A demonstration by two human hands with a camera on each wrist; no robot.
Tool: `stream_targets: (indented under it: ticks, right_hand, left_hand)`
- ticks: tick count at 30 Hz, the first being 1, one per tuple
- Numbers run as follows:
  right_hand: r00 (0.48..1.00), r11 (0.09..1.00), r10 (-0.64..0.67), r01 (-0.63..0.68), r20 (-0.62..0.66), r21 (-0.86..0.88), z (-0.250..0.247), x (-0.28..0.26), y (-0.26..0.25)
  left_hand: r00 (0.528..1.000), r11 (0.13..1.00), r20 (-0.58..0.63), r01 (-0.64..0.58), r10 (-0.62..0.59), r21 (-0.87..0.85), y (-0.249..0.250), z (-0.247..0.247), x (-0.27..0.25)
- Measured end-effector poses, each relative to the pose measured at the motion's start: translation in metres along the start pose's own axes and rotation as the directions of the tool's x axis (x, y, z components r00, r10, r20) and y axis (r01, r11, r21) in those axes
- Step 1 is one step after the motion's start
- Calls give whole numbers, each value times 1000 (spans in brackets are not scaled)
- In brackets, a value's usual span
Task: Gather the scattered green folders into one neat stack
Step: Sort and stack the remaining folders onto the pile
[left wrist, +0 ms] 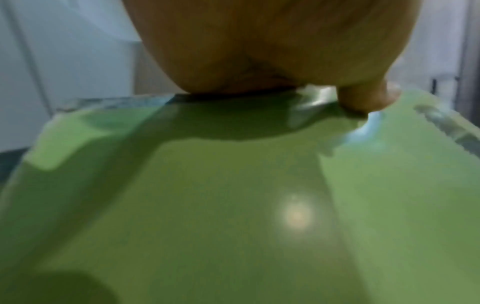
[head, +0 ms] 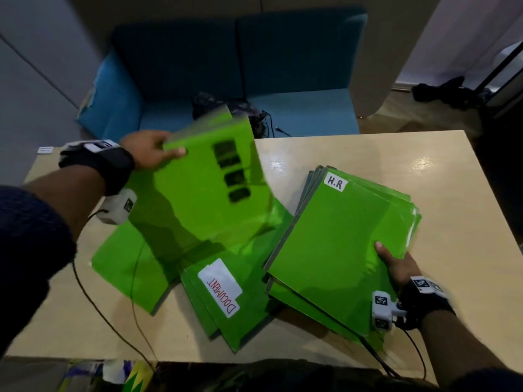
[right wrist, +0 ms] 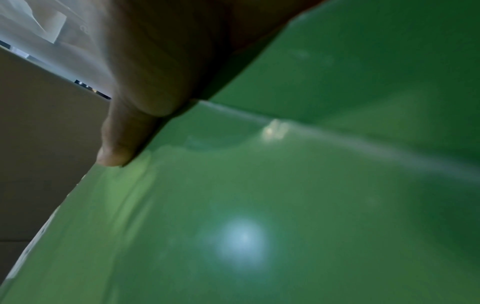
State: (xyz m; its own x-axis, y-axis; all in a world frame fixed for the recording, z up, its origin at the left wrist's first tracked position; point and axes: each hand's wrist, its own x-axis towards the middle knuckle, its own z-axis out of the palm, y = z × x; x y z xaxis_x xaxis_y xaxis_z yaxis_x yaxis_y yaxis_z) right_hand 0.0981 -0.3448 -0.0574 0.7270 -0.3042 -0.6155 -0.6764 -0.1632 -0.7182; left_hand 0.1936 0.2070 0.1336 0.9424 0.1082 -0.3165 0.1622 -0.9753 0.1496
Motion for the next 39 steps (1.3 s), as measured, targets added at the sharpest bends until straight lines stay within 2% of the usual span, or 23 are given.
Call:
stream_targets:
  ticks: [3,5,6,9,13,17,19,22,23,25,27,31,33,34,36,37,39]
  right_hand:
    - [1000,1000,9,-9,-2,-25,0,-2,1]
    - [1000,1000,8,-9,-16,-28,0,0,3]
    - [1000,1000,12,-12,-25,-20,1,-1,0]
    - [999,1000,-4,3,-41,-26,1,-2,-3]
    - [999,994,8,-12,-39,-106,-2,0,-7]
    - [1000,989,-20,18,-14,-146,-3,-4,-8]
    - [1000,994,-21,20,-7,-108,-1,-7,-8]
    - [999,998,32,-33,-21,-48,0,-12,-12]
    - [999,999,40,-40,-20,-21,1,-12,-12]
    - [999,999,35,-35,14,36,0,-13,-10]
    - [998,997,31,-34,46,75,0,-12,-6]
    - [1000,996,17,-19,21,90,-2,-5,4]
    - [1000,995,12,-12,6,100,-1,-7,-1]
    - [1000,996,10,-10,4,92,-1,-7,-3]
    - [1000,998,12,-13,3,64,-1,-7,-5]
    - [1000,998,18,-19,4,58,-2,-6,-4]
    - [1000,999,4,-4,8,35,-2,-5,-5]
  left_hand:
    - [958,932,-280,-46,-61,-360,17,-19,-3]
    - [928,892,-363,-94,-82,-441,48,-8,-3]
    - [927,880,-366,-105,-82,-463,68,4,-3]
    - [967,859,-247,-80,-55,-505,134,58,-3]
    - [995,877,-39,59,-88,-478,206,139,-13]
    - [992,853,75,123,-98,-507,239,190,-24]
    - [994,861,71,111,-87,-497,246,202,-30]
    - [999,933,3,44,-45,-358,244,213,-39]
    - [1000,945,13,23,-19,-326,242,216,-41]
    - [995,912,96,20,22,-409,241,221,-46]
    - [991,882,126,20,45,-471,239,224,-49]
    - [986,883,133,-30,104,-468,216,215,-49]
    - [986,917,136,-37,98,-396,189,214,-52]
    - [988,944,142,-13,63,-329,171,215,-56]
    - [986,975,145,115,-87,-192,131,217,-69]
    - [973,964,127,212,-192,-163,112,219,-78]
    - [907,883,92,422,-412,-204,79,223,-97]
